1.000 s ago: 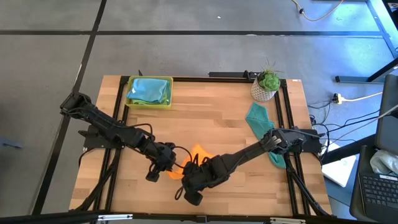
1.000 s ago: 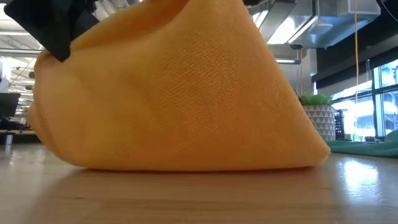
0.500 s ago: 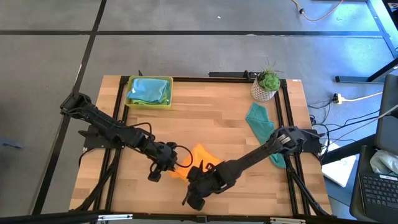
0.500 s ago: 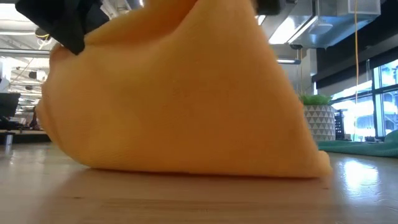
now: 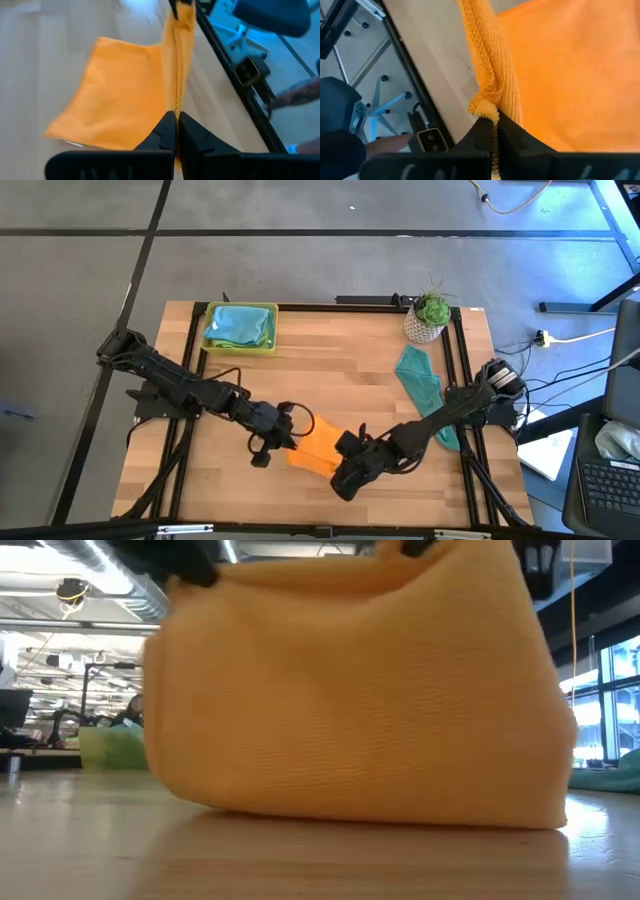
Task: Fold microfiber towels
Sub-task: Fold the orange towel
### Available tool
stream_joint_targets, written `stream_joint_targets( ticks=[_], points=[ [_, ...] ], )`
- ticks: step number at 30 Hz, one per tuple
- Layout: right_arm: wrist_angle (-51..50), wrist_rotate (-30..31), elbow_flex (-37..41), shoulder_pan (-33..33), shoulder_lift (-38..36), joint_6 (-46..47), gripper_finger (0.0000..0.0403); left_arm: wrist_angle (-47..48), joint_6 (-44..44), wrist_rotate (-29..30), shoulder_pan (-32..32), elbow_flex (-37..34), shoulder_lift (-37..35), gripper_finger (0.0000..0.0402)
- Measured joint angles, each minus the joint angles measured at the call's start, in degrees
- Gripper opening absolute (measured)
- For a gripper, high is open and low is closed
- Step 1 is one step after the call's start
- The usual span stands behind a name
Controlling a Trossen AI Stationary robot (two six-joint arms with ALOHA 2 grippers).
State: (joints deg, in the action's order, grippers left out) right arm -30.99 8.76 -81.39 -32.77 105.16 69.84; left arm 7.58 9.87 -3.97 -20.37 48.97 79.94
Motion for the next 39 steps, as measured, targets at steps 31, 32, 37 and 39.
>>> stream_joint_targets(
  ticks=[31,32,37,39],
  points=[
    [-2.5,-2.3,19.7,1.1,-9.9,-8.5,0.0011,9.2,-10.4,-5.8,10.9,15.6,19.9,0.0],
    [-1.8,-2.5,20.6,1.6,-10.1,-9.1,0.0013,9.6,-10.5,-5.4,10.9,15.6,19.9,0.0],
    [0.3,-4.1,21.6,3.6,-10.1,-12.9,0.0031,11.8,-10.4,-5.3,10.9,15.6,19.8,0.0],
    [0.3,-4.2,21.6,4.3,-10.1,-15.2,0.0034,12.4,-10.2,-5.3,10.9,15.6,19.8,0.0]
  ],
)
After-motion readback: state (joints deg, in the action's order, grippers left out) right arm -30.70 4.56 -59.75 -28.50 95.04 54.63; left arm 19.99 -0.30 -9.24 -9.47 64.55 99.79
